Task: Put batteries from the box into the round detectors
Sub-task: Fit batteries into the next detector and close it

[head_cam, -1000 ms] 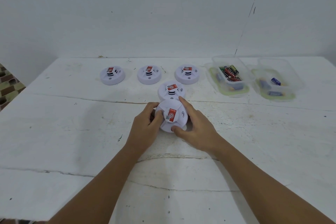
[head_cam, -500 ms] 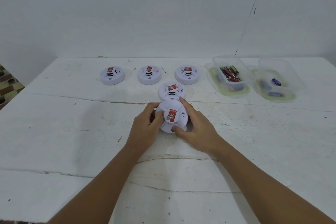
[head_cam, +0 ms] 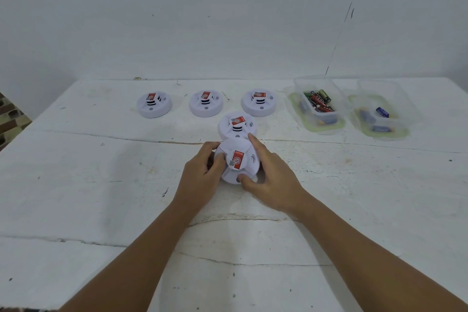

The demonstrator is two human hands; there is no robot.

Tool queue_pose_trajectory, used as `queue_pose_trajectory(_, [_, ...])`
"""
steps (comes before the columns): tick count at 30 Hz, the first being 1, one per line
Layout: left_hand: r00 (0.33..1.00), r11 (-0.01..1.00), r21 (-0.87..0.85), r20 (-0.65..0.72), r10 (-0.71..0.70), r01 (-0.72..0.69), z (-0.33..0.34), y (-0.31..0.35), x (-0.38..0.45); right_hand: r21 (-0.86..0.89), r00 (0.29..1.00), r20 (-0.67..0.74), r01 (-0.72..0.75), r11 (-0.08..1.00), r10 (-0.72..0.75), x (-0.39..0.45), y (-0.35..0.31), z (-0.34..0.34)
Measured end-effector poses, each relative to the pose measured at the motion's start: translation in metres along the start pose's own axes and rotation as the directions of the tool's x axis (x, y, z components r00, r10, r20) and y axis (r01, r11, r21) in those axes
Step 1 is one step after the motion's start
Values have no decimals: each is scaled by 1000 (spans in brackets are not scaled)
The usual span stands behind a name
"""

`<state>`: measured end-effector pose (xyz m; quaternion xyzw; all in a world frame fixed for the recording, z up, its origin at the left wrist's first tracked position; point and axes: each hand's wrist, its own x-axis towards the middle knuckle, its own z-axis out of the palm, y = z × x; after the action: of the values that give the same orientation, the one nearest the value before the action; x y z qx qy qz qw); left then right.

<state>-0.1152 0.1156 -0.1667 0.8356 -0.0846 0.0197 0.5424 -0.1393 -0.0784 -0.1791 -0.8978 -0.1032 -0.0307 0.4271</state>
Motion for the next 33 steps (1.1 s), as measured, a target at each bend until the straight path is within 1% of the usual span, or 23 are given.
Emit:
queue_pose_trajectory(13, [1000,1000,15,-10,13,-13,1,2,-1,24,1000,15,0,1000,-1,2,3,0])
queue_pose_trajectory(20, [1000,1000,5,-12,2,-2,0,1,0,13,1000,11,-8,1000,8,2,1,-2])
queue_pose_trajectory(33, [1000,1000,-20,-4,-18,18,0,2,0,46,1000,20,-23,999,22,2,0,-2])
